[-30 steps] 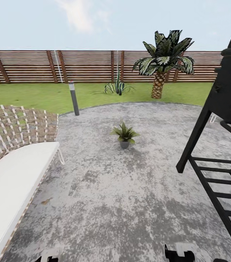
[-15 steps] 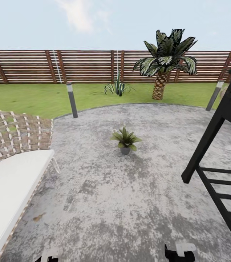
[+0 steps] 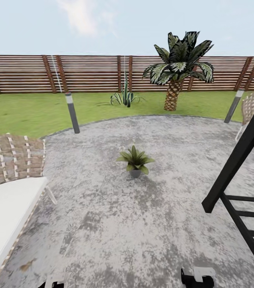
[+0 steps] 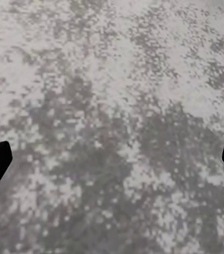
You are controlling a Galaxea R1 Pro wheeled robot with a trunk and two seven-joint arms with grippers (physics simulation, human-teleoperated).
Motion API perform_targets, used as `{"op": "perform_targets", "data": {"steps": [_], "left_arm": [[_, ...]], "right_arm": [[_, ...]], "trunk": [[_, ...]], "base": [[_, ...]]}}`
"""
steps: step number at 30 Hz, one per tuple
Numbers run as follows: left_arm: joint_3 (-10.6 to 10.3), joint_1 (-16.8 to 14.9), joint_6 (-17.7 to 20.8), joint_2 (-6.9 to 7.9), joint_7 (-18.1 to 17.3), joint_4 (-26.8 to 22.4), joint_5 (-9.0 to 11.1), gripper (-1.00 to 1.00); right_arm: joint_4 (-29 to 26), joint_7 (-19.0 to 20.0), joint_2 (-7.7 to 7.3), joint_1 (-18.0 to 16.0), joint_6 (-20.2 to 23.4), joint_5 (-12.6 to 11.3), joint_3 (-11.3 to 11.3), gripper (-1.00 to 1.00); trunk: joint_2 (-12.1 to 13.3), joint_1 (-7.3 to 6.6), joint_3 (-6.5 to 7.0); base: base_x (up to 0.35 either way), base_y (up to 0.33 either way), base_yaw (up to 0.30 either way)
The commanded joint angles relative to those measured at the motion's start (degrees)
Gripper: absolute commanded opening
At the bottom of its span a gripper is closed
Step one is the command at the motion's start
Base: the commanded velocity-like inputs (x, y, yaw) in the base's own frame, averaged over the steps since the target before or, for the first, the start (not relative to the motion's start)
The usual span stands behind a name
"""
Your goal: Pick up the pesticide atomizer in the garden and spray insectifuge to fully cover both potted plants in the garden.
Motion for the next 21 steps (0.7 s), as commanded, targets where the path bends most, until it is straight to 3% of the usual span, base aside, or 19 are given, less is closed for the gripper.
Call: {"op": "perform_targets", "data": {"steps": [1,21], "left_arm": [[0.2,0.0,-0.2,0.01,0.3,0.1,-0.6,-1.00],[0.2,0.0,-0.2,0.01,0.3,0.1,-0.7,-1.00]], "right_arm": [[0.1,-0.2,0.01,-0.1,-0.1,0.6,-0.4,1.00],[0.0,-0.3,-0.22,-0.1,-0.1,0.6,-0.4,1.00]], "trunk": [[0.0,0.02,-0.01],[0.0,0.02,0.04]], "base": [[0.339,0.000,-0.224],[0.339,0.000,-0.021]]}}
